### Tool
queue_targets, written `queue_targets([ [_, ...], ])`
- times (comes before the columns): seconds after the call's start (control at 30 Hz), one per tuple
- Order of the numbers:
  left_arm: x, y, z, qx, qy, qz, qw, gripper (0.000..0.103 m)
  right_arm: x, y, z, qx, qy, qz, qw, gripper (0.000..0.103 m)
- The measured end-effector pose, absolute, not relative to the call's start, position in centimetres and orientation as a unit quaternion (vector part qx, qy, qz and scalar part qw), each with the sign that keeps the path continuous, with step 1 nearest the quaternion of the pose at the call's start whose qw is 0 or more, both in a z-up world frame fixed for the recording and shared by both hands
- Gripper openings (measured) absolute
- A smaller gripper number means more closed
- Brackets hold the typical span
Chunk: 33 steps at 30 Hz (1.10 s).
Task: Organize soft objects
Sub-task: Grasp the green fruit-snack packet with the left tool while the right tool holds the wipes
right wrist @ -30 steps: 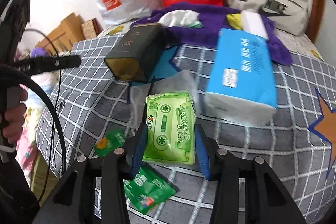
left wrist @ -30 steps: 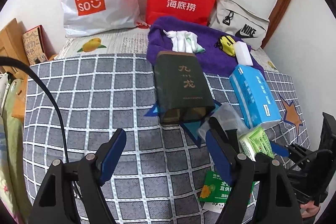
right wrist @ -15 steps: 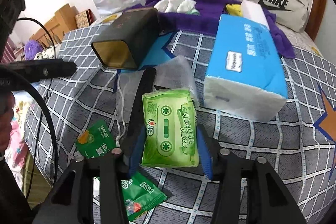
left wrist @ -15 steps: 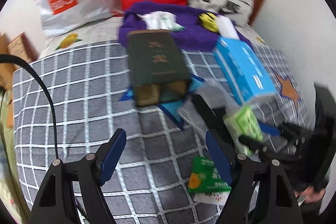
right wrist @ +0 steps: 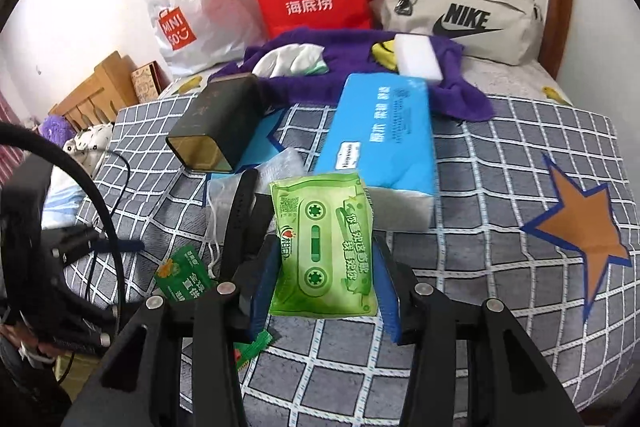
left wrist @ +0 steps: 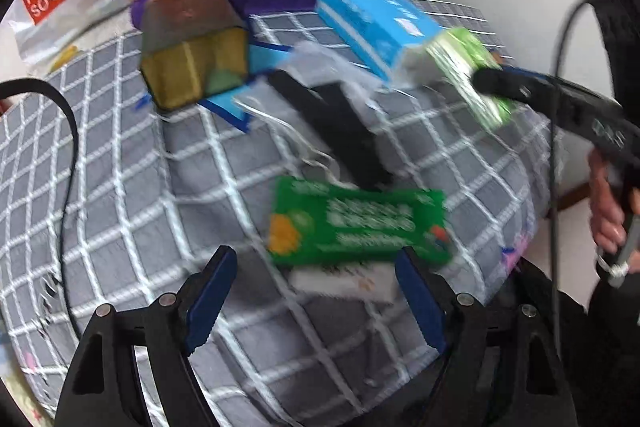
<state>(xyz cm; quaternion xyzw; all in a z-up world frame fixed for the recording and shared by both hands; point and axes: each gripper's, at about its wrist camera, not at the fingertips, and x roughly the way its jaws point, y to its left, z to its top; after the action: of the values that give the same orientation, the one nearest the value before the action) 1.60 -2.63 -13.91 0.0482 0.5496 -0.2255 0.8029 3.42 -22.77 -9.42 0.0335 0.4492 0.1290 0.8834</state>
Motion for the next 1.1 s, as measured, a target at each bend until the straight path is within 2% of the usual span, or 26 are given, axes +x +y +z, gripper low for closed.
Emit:
queue_targets([
  [0.17, 0.6, -3.8, -15.0, 0.017, 0.570, -0.241, 0.785, 0.081, 2.9, -23.8, -8.5, 0.035, 0.442, 0.124, 0.888, 0.045],
  [0.43, 4.1, -4.1, -15.5, -0.039, 0.576, -0.210, 0.789, 0.081, 1.8, -26.6, -7.4, 0.051, 0.428, 0.109, 0.896, 0.046],
  [0.83, 6.5, -5.3, -15.7, 0.036, 0.556, -0.136, 0.819, 0.081, 1.9, -29.1, -7.8, 0.079, 0.430, 0.090, 0.895, 0.046],
  [0.97, 5.8, -5.7, -15.8, 0.041, 0.559, -0.153, 0.814, 0.091, 1.4, -29.0, -7.3, 0.074, 0.422, 0.092, 0.899, 0.047],
  [1.1, 5.6, -7.0, -16.5, 0.095, 0.550, -0.119, 0.821, 0.098, 1.3, -28.6, -7.3, 0.070, 0.423, 0.098, 0.898, 0.047],
])
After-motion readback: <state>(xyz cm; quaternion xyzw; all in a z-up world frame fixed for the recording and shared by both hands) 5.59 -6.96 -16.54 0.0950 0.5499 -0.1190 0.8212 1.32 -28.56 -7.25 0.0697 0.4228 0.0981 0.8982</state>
